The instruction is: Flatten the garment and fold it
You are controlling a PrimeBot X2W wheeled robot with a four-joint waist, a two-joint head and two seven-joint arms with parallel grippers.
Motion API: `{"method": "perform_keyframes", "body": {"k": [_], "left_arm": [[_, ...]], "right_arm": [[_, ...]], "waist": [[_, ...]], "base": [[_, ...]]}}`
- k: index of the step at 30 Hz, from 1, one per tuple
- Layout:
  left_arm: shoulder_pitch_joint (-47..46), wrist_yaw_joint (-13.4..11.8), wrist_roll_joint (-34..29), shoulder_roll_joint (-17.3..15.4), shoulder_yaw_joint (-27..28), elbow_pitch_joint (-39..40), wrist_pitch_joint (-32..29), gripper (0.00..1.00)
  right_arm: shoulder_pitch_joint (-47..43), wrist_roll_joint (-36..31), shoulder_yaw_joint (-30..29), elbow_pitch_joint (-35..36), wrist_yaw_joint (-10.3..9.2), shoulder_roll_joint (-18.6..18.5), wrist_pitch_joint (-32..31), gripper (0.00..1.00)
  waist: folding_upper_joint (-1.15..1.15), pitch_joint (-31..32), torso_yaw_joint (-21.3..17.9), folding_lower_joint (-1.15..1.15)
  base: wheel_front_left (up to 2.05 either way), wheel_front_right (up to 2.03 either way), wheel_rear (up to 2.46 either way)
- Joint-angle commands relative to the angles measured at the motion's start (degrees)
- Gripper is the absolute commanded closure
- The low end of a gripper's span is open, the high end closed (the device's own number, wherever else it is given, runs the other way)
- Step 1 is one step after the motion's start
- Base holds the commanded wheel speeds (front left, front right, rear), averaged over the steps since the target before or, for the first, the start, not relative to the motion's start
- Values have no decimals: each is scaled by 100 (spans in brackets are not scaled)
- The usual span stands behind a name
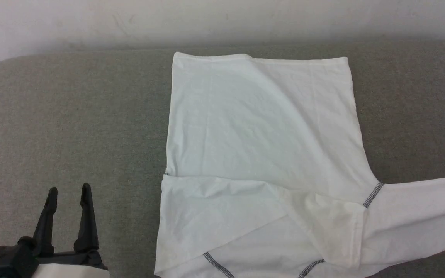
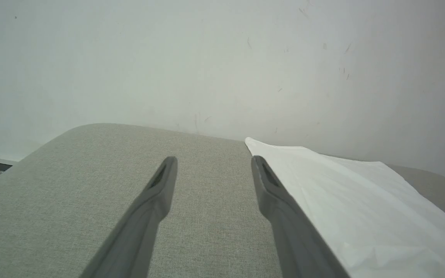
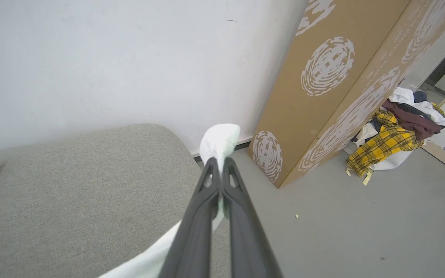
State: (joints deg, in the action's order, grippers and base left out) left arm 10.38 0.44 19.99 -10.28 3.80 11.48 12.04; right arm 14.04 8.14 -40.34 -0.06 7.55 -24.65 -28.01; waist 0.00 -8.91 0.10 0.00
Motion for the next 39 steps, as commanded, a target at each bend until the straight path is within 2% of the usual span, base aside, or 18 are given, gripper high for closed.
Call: {"method": "perform_keyframes", "body": {"k": [1, 6, 10, 17, 23, 31, 35, 36, 39], "left_arm": [[55, -37, -11, 14, 2, 37, -14, 0], [103, -90, -3, 9, 19, 95, -29, 0], [164, -130, 15, 12, 39, 138, -37, 0], [222, -171, 55, -4, 72, 208, -41, 0], [150, -170, 95, 6, 55, 199, -5, 0], [30, -147, 138, 30, 14, 74, 64, 0], [-16, -127, 150, 46, -34, 1, 87, 0], [-16, -127, 150, 46, -34, 1, 87, 0], [-55, -102, 158, 64, -99, -76, 103, 0]], "right_arm": [[10, 79, 121, 72, -6, 13, 63, 100], [85, 295, 636, 393, -6, -4, 119, 100], [129, 452, 1263, 945, -6, 98, 112, 100], [342, 599, 2577, 1994, -6, 398, -132, 100], [653, 521, 3862, 2408, -6, 700, -460, 100], [954, 519, 5759, 2142, -6, 1052, -580, 100], [1065, 691, 6622, 1726, -6, 1214, -521, 100], [1065, 691, 6622, 1726, -6, 1214, -521, 100], [1119, 895, 7283, 1126, -6, 1316, -369, 100]], "waist": [[0, 78, 38, 0], [0, 180, 102, 0], [0, 234, 155, 0], [0, 192, 250, 0], [0, 67, 371, 0], [0, -14, 612, 0], [0, -10, 762, 0], [0, -10, 762, 0], [0, -11, 921, 0]], "base": [[0, 0, 0], [0, 0, 0], [0, 0, 0], [0, 0, 0], [0, 0, 0], [0, 0, 0], [0, 0, 0], [0, 0, 0], [0, 0, 0]]}}
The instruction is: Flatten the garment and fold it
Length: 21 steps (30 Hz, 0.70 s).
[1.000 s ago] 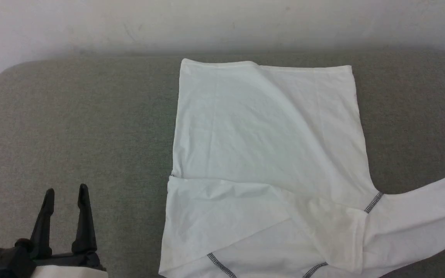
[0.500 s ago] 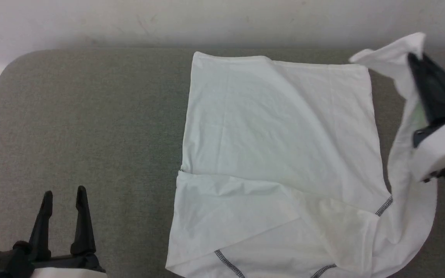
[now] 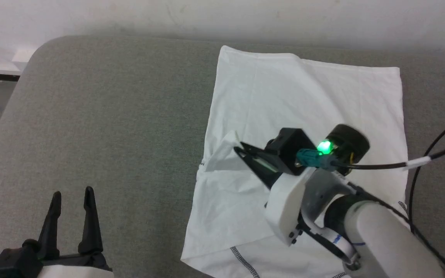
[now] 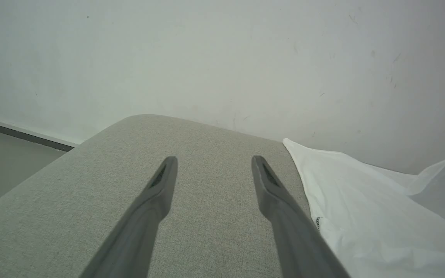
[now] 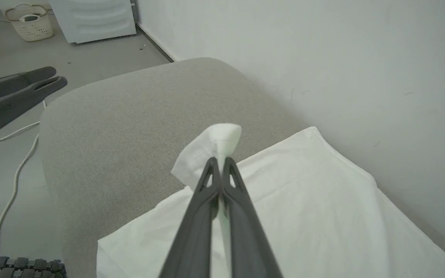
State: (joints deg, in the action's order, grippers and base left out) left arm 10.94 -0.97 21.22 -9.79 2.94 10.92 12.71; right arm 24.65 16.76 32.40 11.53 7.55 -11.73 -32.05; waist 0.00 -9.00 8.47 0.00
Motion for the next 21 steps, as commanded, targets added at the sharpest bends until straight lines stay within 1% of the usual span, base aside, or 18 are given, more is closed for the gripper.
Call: {"method": "perform_keyframes", "body": {"k": [1, 6, 9, 10, 11, 12, 17, 18, 19, 20, 21], "left_arm": [[-120, 43, 40, 24, -27, -42, 41, 0], [-161, 72, 47, 48, -105, -150, 60, 0], [-185, 84, 53, 52, -134, -197, 69, 0], [-185, 84, 53, 52, -134, -197, 69, 0], [-208, 91, 56, 51, -155, -222, 72, 0], [-208, 91, 56, 51, -155, -222, 72, 0], [-251, 104, 51, 47, -219, -267, 71, 0], [-253, 104, 49, 49, -230, -276, 72, 0], [-256, 103, 48, 51, -242, -284, 73, 0], [-261, 103, 47, 53, -255, -291, 74, 0], [-268, 102, 48, 55, -265, -296, 75, 0]], "right_arm": [[58, 66, 135, -215, -6, 47, 99, 100], [121, 14, 873, -1222, -6, 2, 545, 100], [103, 42, 1135, -1945, -6, 97, 843, 100], [103, 42, 1135, -1945, -6, 97, 843, 100], [122, 34, 1249, -2428, -6, 174, 1001, 100], [122, 34, 1249, -2428, -6, 174, 1001, 100], [268, -47, 1370, -3475, -6, 416, 1413, 100], [295, -42, 1345, -3662, -6, 477, 1500, 95], [330, -51, 1336, -3838, -6, 530, 1574, 86], [373, -71, 1344, -4000, -6, 573, 1641, 71], [417, -82, 1349, -4142, -6, 615, 1710, 38]], "waist": [[0, -3, 120, 0], [0, -10, 312, 0], [0, -10, 406, 0], [0, -10, 406, 0], [0, -7, 469, 0], [0, -7, 469, 0], [0, 1, 593, 0], [0, 3, 607, 0], [0, 1, 619, 0], [0, -3, 632, 0], [0, -6, 642, 0]], "base": [[0, 0, 0], [0, 0, 0], [0, 0, 0], [0, 0, 0], [0, 0, 0], [0, 0, 0], [0, 0, 0], [0, 0, 0], [0, 0, 0], [0, 0, 0], [0, 0, 0]]}}
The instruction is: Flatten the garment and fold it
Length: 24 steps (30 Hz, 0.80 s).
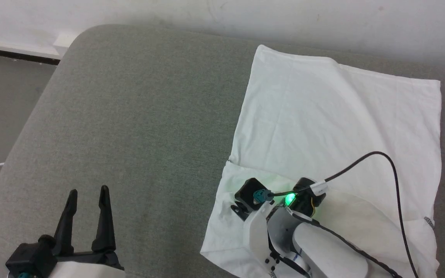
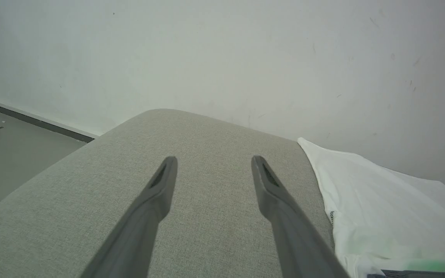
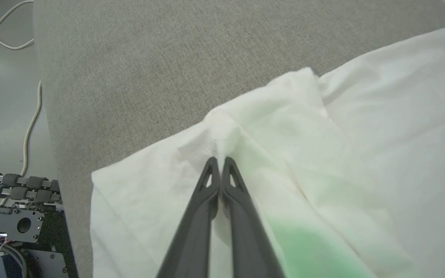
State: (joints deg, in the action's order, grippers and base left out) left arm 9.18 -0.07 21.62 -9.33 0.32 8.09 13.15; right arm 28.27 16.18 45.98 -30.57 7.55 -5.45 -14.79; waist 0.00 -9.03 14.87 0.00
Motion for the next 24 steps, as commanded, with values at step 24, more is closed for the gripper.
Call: {"method": "perform_keyframes", "body": {"k": [24], "left_arm": [[-32, -94, -27, -135, -2, 307, 3, 0]], "right_arm": [[-1014, -738, -3689, 3124, -6, -239, 409, 0]], "waist": [[0, -49, -740, 0]], "base": [[0, 0, 0]]}}
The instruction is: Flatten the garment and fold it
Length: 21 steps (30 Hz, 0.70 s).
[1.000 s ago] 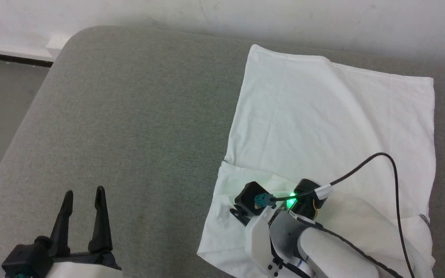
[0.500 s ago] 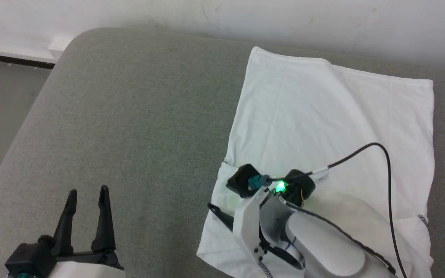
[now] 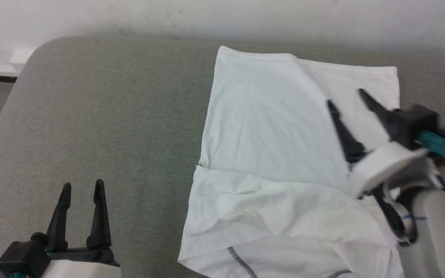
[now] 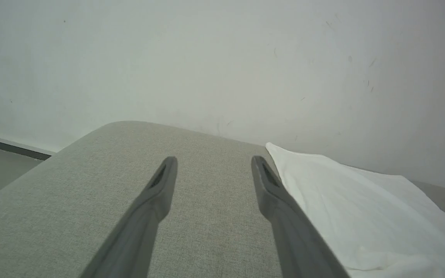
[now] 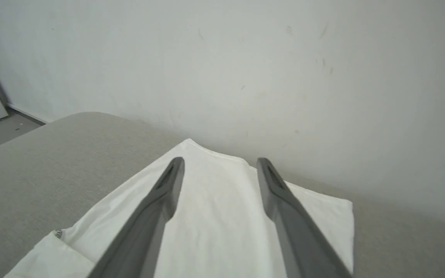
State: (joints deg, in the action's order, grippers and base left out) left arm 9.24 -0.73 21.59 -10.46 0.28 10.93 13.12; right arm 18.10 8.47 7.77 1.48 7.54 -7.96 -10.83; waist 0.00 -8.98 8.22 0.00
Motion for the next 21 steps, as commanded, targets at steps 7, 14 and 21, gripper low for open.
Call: {"method": "perform_keyframes", "body": {"k": [7, 14, 21], "left_arm": [[-54, 46, -46, -65, -32, 77, 62, 0], [-11, 24, -64, -58, -17, 35, 100, 0], [-476, 166, -115, -329, -57, 191, -73, 0]], "right_arm": [[-1238, -683, -1405, 1140, -5, 466, 506, 0], [-1989, 8, -1957, 1018, -5, 506, 1082, 0], [-1909, 26, -1819, 1042, -5, 507, 1243, 0]], "waist": [[0, -127, -295, 0], [0, -162, -503, 0], [0, -405, -659, 0]], "base": [[0, 0, 0], [0, 0, 0], [0, 0, 0]]}}
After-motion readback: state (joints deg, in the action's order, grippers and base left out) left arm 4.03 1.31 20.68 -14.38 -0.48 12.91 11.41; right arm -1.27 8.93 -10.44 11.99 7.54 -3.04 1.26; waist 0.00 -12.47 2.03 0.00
